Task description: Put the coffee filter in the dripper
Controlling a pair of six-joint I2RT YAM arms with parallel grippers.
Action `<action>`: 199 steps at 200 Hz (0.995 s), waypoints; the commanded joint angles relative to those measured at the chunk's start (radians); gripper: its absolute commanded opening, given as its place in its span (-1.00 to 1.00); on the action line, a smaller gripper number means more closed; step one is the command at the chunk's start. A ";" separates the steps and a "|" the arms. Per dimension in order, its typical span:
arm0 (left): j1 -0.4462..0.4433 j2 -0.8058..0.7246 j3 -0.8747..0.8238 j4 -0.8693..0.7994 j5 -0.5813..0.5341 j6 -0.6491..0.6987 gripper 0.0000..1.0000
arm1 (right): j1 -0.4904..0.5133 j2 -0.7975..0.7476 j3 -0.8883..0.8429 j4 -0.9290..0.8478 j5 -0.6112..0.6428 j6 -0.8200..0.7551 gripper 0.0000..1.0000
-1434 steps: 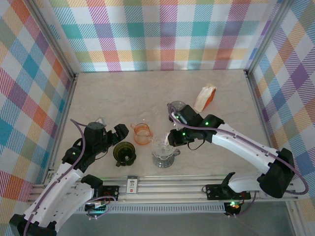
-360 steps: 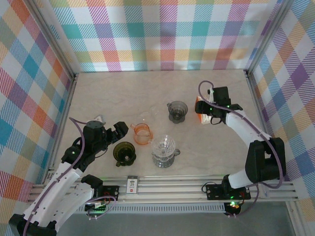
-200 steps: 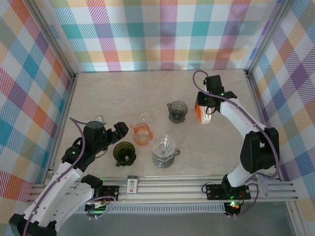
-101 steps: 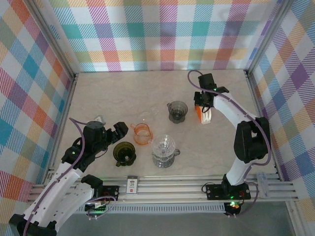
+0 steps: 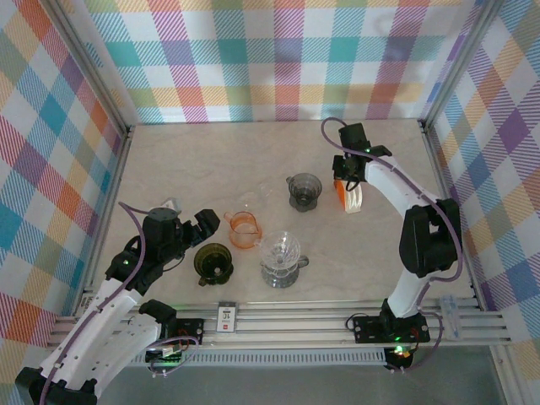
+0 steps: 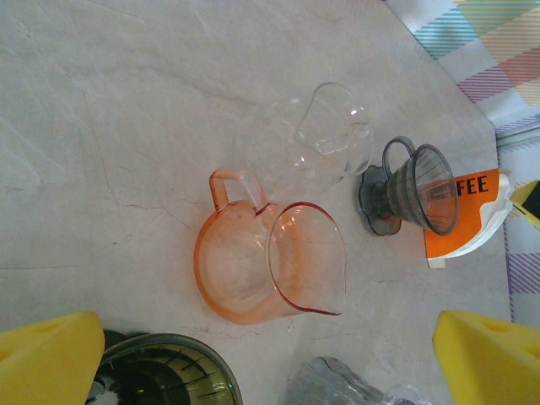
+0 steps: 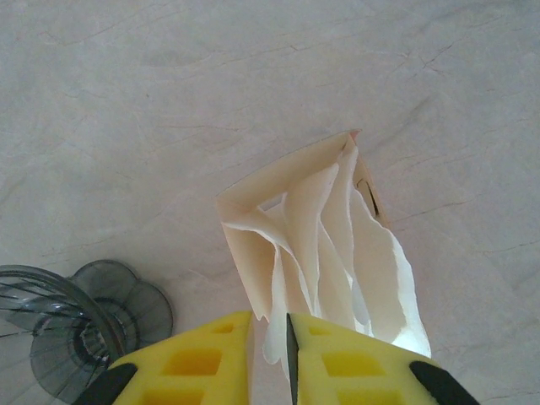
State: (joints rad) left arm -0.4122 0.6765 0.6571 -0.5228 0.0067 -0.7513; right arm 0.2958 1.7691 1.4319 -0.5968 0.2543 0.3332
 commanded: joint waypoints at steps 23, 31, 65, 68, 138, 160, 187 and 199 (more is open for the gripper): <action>-0.014 -0.012 -0.013 -0.013 -0.007 0.004 1.00 | 0.012 0.030 0.032 -0.027 0.028 0.007 -0.58; -0.014 -0.012 -0.013 -0.013 -0.007 0.004 1.00 | 0.012 0.036 0.035 -0.032 0.037 0.009 -0.59; -0.014 -0.012 -0.013 -0.013 -0.007 0.004 1.00 | 0.014 0.038 0.036 -0.032 0.055 0.006 -0.64; -0.014 -0.012 -0.014 -0.014 -0.009 0.004 1.00 | 0.014 0.038 0.037 -0.032 0.056 0.006 -0.64; -0.014 -0.013 -0.014 -0.015 -0.007 0.004 1.00 | 0.018 0.038 0.046 -0.037 0.066 -0.005 -0.99; -0.014 -0.014 -0.014 -0.016 -0.007 0.004 1.00 | 0.022 0.021 0.043 -0.039 0.068 -0.012 -1.00; -0.014 -0.017 -0.013 -0.018 -0.007 0.002 1.00 | 0.024 -0.013 0.037 -0.041 0.068 -0.016 -1.00; -0.014 -0.017 -0.011 -0.017 -0.006 0.003 1.00 | 0.026 -0.032 0.032 -0.044 0.063 -0.018 -1.00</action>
State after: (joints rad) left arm -0.4122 0.6758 0.6571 -0.5243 0.0067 -0.7513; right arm 0.3119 1.7988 1.4479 -0.6170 0.3069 0.3279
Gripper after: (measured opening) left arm 0.999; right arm 0.065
